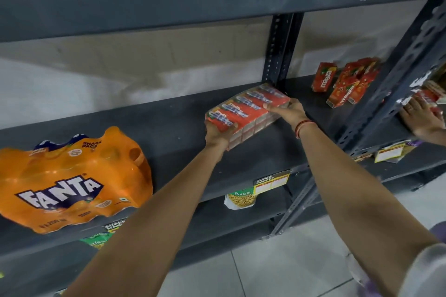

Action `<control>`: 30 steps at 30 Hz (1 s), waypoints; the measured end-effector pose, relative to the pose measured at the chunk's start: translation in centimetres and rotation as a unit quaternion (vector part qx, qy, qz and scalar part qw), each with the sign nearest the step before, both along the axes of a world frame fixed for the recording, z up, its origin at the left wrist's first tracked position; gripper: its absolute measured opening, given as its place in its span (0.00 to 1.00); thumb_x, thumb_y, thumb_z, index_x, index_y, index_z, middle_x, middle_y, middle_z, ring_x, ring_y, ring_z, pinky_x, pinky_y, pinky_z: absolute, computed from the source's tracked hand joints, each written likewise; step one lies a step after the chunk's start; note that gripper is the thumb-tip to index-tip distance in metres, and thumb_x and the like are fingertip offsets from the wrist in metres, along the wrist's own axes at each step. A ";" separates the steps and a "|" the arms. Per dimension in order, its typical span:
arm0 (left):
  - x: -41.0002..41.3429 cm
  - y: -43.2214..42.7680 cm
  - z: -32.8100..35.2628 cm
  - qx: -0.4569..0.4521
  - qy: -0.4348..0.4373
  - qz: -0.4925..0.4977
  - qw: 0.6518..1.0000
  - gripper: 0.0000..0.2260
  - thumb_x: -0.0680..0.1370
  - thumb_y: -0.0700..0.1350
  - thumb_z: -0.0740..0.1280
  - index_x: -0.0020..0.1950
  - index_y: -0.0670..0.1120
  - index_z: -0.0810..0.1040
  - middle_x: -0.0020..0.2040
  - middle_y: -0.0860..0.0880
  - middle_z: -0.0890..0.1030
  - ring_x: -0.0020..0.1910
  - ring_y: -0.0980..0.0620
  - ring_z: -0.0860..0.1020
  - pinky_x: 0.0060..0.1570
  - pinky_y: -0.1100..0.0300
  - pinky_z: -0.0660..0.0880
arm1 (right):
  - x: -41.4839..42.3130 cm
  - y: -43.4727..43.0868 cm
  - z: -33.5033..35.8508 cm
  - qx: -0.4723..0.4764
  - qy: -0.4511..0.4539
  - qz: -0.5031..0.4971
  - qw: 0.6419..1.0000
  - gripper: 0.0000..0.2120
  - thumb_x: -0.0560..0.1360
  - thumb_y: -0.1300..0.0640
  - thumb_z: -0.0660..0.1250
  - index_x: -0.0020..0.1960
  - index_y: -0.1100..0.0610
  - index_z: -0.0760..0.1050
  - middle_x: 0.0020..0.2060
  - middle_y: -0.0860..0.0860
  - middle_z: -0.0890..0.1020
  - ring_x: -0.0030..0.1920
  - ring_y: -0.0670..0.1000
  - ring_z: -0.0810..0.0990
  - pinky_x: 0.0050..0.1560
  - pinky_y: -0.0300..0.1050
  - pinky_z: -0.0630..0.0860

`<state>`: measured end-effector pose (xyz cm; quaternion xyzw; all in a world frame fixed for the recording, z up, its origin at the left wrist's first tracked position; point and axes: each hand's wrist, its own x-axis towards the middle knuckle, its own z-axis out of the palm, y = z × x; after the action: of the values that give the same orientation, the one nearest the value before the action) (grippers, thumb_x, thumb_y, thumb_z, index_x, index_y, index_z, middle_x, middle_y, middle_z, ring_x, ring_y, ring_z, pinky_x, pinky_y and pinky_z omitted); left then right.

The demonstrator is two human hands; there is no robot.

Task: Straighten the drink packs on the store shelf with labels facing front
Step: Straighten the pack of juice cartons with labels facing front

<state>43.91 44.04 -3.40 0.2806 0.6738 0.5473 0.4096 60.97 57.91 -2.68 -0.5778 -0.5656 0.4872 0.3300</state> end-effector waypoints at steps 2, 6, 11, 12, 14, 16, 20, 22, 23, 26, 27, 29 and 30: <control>-0.4 -0.6 -0.2 0.029 0.025 -0.039 0.998 0.34 0.72 0.46 0.72 0.72 0.46 0.57 0.67 0.44 0.73 0.65 0.44 0.73 0.64 0.46 0.70 | 0.6 -0.1 -0.1 -0.002 -0.015 -0.010 1.000 0.47 0.54 0.44 0.81 0.66 0.60 0.67 0.62 0.55 0.77 0.61 0.55 0.76 0.64 0.48 0.70; 0.1 -2.6 -0.4 0.111 0.084 -0.103 0.985 0.38 0.71 0.51 0.71 0.73 0.47 0.53 0.64 0.46 0.75 0.59 0.51 0.76 0.59 0.56 0.75 | 1.9 -1.9 -0.9 0.016 0.006 -0.027 0.999 0.44 0.54 0.45 0.81 0.63 0.57 0.66 0.56 0.52 0.78 0.55 0.51 0.76 0.58 0.45 0.68; -0.6 -4.1 -1.3 0.120 0.218 -0.147 0.957 0.43 0.73 0.46 0.70 0.76 0.52 0.42 0.67 0.48 0.73 0.64 0.54 0.72 0.65 0.53 0.68 | 4.9 -5.3 -2.0 0.061 -0.071 -0.051 0.994 0.39 0.50 0.40 0.81 0.54 0.57 0.72 0.50 0.51 0.81 0.52 0.52 0.79 0.55 0.46 0.74; -1.3 -4.3 -1.8 0.107 0.262 -0.148 0.947 0.42 0.74 0.45 0.69 0.76 0.54 0.41 0.66 0.48 0.74 0.62 0.54 0.72 0.64 0.53 0.68 | 5.4 -6.3 -2.2 0.072 -0.102 -0.049 0.991 0.39 0.50 0.40 0.81 0.53 0.57 0.72 0.49 0.51 0.81 0.52 0.53 0.80 0.53 0.47 0.75; -2.8 -5.1 -2.8 0.073 0.349 -0.172 0.918 0.39 0.77 0.43 0.66 0.76 0.53 0.40 0.67 0.45 0.74 0.63 0.48 0.73 0.64 0.50 0.68 | 6.0 -8.4 -2.7 0.099 -0.138 -0.043 0.985 0.39 0.52 0.41 0.81 0.55 0.56 0.71 0.52 0.53 0.82 0.53 0.55 0.80 0.54 0.51 0.76; -4.0 -5.8 -3.5 0.039 0.394 -0.216 0.893 0.36 0.78 0.42 0.63 0.77 0.50 0.41 0.68 0.42 0.72 0.65 0.42 0.72 0.65 0.49 0.66 | 6.3 -10.1 -3.1 0.128 -0.151 -0.037 0.979 0.38 0.54 0.43 0.81 0.58 0.57 0.71 0.54 0.55 0.81 0.55 0.56 0.79 0.57 0.54 0.76; -2.8 -7.2 -2.6 0.073 0.334 -0.188 0.921 0.30 0.79 0.47 0.61 0.77 0.46 0.50 0.69 0.44 0.71 0.67 0.44 0.70 0.68 0.50 0.65 | 6.1 -11.8 -3.5 0.163 -0.107 -0.054 0.979 0.26 0.61 0.46 0.79 0.52 0.57 0.72 0.47 0.50 0.80 0.51 0.54 0.80 0.43 0.36 0.73; -0.3 -8.1 -2.4 0.106 0.279 -0.087 0.950 0.27 0.79 0.48 0.61 0.75 0.45 0.56 0.70 0.45 0.71 0.69 0.47 0.68 0.70 0.47 0.64 | 5.9 -12.0 -3.4 0.161 -0.057 -0.072 0.983 0.31 0.63 0.42 0.76 0.59 0.56 0.70 0.55 0.51 0.78 0.59 0.54 0.77 0.54 0.43 0.73; 1.1 -8.6 -2.3 0.129 0.265 -0.044 0.955 0.25 0.78 0.46 0.62 0.74 0.44 0.59 0.69 0.45 0.71 0.69 0.48 0.68 0.69 0.46 0.65 | 5.8 -11.8 -3.2 0.153 -0.026 -0.076 0.985 0.38 0.63 0.38 0.75 0.65 0.55 0.66 0.62 0.52 0.75 0.64 0.53 0.73 0.61 0.49 0.71; 5.1 -9.5 -2.0 0.144 0.221 -0.053 0.963 0.27 0.78 0.44 0.63 0.75 0.48 0.58 0.69 0.49 0.72 0.66 0.52 0.70 0.68 0.50 0.66 | 5.2 -10.8 -1.9 0.104 0.087 -0.072 0.988 0.48 0.61 0.30 0.69 0.73 0.48 0.55 0.67 0.53 0.73 0.62 0.51 0.76 0.63 0.53 0.73; 6.1 -9.4 -1.9 0.127 0.199 -0.095 0.967 0.29 0.78 0.46 0.64 0.76 0.49 0.54 0.68 0.51 0.72 0.65 0.52 0.71 0.67 0.53 0.67 | 5.1 -10.4 -1.4 0.087 0.124 -0.061 0.987 0.45 0.63 0.30 0.68 0.73 0.47 0.56 0.62 0.52 0.77 0.56 0.49 0.81 0.56 0.49 0.78; 7.4 -8.6 -1.6 0.093 0.166 -0.170 0.967 0.36 0.77 0.51 0.66 0.77 0.50 0.47 0.67 0.55 0.70 0.65 0.52 0.71 0.63 0.59 0.68 | 4.9 -9.8 -1.0 0.064 0.175 -0.042 0.982 0.33 0.68 0.34 0.65 0.67 0.48 0.64 0.51 0.51 0.82 0.44 0.46 0.85 0.42 0.41 0.80; 7.8 -8.2 -1.5 0.084 0.152 -0.193 0.966 0.40 0.75 0.53 0.68 0.77 0.50 0.44 0.66 0.56 0.69 0.64 0.54 0.70 0.61 0.64 0.67 | 4.8 -9.7 -1.1 0.065 0.182 -0.043 0.980 0.30 0.70 0.35 0.63 0.65 0.50 0.67 0.48 0.50 0.83 0.42 0.46 0.85 0.39 0.38 0.80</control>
<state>51.74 35.88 -4.86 0.5186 0.6127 0.4632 0.3756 65.72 48.16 -3.79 -0.4807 -0.5009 0.5321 0.4848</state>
